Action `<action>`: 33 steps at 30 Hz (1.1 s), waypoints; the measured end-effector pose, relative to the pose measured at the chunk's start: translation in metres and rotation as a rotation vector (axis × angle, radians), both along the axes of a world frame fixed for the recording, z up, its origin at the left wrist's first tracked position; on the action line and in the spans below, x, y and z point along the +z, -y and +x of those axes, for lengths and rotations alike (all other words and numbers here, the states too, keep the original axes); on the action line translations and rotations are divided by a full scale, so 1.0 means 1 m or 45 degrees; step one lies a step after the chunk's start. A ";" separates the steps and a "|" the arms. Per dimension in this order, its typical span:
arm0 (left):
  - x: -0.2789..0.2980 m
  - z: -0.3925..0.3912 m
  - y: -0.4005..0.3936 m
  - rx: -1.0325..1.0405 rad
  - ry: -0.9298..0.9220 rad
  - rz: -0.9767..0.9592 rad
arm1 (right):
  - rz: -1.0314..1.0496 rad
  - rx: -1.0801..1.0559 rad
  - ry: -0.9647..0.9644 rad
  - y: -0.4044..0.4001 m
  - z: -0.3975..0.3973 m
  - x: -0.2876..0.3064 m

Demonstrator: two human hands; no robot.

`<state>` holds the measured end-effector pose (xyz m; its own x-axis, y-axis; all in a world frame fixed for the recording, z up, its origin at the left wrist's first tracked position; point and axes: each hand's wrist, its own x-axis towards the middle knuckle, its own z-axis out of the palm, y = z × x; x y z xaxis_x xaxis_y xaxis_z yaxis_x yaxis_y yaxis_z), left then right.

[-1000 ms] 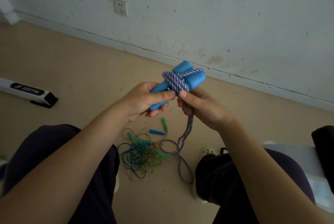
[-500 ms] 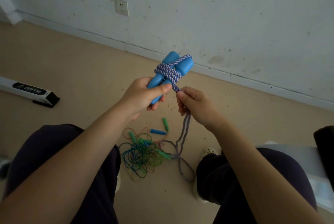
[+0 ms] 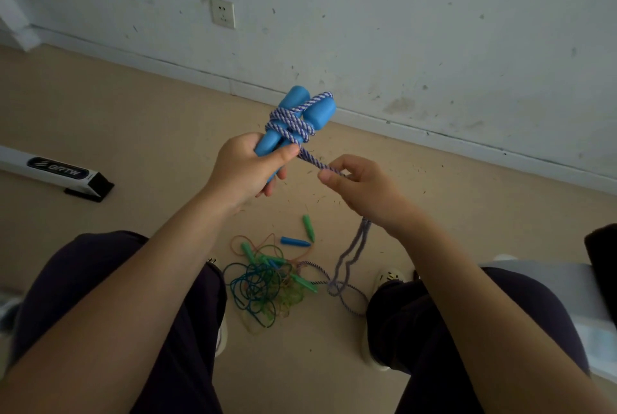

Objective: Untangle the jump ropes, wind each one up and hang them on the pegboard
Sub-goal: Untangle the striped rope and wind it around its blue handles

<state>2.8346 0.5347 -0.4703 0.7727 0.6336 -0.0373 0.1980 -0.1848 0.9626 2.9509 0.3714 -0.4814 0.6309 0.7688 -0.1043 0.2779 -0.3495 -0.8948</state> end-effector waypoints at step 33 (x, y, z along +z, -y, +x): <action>-0.005 0.003 0.016 -0.894 -0.671 0.158 | 0.119 0.026 0.480 0.008 0.009 0.004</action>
